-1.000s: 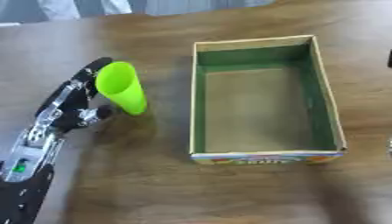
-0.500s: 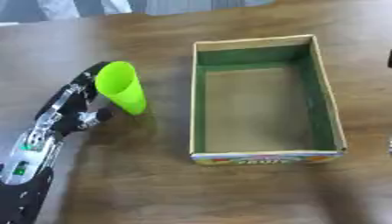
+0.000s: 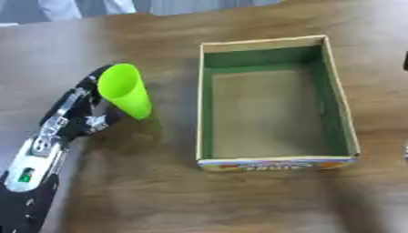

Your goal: Pick up objects on the table and place them in the box.

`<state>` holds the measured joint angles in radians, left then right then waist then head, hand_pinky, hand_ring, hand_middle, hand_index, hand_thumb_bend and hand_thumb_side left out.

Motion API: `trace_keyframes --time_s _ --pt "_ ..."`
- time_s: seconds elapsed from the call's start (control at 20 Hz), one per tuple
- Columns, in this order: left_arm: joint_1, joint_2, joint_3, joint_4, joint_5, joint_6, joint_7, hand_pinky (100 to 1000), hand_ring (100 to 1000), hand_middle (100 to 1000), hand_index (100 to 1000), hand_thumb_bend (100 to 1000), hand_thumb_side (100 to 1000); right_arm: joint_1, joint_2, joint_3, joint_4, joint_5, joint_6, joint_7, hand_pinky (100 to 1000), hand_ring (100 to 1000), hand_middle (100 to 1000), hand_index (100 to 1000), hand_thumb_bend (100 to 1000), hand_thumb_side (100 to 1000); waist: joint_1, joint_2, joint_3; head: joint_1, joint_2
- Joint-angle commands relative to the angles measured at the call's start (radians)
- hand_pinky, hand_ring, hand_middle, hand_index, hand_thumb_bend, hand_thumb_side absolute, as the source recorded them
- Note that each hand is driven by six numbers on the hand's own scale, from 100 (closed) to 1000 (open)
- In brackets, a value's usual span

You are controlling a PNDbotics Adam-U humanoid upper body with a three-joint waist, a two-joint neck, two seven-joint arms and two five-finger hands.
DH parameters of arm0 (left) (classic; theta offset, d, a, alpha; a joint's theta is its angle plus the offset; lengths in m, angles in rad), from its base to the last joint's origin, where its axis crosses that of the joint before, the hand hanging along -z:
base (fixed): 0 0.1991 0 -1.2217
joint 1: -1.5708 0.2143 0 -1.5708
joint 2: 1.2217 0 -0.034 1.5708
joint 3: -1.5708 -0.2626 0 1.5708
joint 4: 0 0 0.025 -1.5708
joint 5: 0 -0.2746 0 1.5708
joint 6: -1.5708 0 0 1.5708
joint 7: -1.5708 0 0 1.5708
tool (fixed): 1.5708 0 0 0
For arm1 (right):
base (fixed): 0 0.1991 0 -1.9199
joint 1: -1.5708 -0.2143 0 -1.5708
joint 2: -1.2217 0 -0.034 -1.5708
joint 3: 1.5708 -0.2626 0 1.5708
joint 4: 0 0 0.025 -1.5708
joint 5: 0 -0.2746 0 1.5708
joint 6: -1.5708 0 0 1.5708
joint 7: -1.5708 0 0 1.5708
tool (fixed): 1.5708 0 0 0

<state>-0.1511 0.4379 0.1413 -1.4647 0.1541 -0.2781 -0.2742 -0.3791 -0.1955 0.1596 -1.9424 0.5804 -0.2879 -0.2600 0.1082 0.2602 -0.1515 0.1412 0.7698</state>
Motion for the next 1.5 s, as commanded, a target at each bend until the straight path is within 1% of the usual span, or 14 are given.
trace_keyframes --time_s 0.05,0.45,0.75,1.05,1.5 --pt "-0.013 0.010 0.010 -0.004 -0.022 0.004 0.013 1000 911 1000 1000 1000 439 -0.015 -0.003 -0.001 -0.012 -0.006 -0.001 0.002 177 762 863 897 101 1000 -0.002 -0.012 0.000 0.000 0.000" --pt "-0.017 0.003 0.002 0.010 -0.040 0.007 0.021 1000 900 1000 1000 1000 449 -0.018 -0.003 0.000 -0.013 -0.006 -0.001 0.004 177 762 863 897 104 1000 -0.001 -0.010 -0.007 0.000 0.000" --pt "-0.030 0.008 0.000 0.021 -0.052 0.004 0.051 1000 891 1000 1000 1000 442 -0.020 -0.004 0.001 -0.013 -0.006 -0.001 0.005 175 762 863 897 108 1000 -0.001 -0.007 -0.016 0.001 0.000" --pt "-0.053 0.028 0.000 0.034 -0.097 0.001 0.095 1000 889 1000 1000 1000 446 -0.024 -0.005 0.003 -0.015 -0.007 -0.002 0.009 176 762 863 894 114 1000 -0.004 -0.004 -0.029 0.004 0.000" --pt "-0.072 0.027 -0.013 0.056 -0.110 0.004 0.090 1000 892 1000 1000 1000 450 -0.030 -0.006 0.005 -0.015 -0.008 -0.001 0.013 175 762 863 894 116 1000 -0.004 -0.001 -0.043 0.006 0.000"
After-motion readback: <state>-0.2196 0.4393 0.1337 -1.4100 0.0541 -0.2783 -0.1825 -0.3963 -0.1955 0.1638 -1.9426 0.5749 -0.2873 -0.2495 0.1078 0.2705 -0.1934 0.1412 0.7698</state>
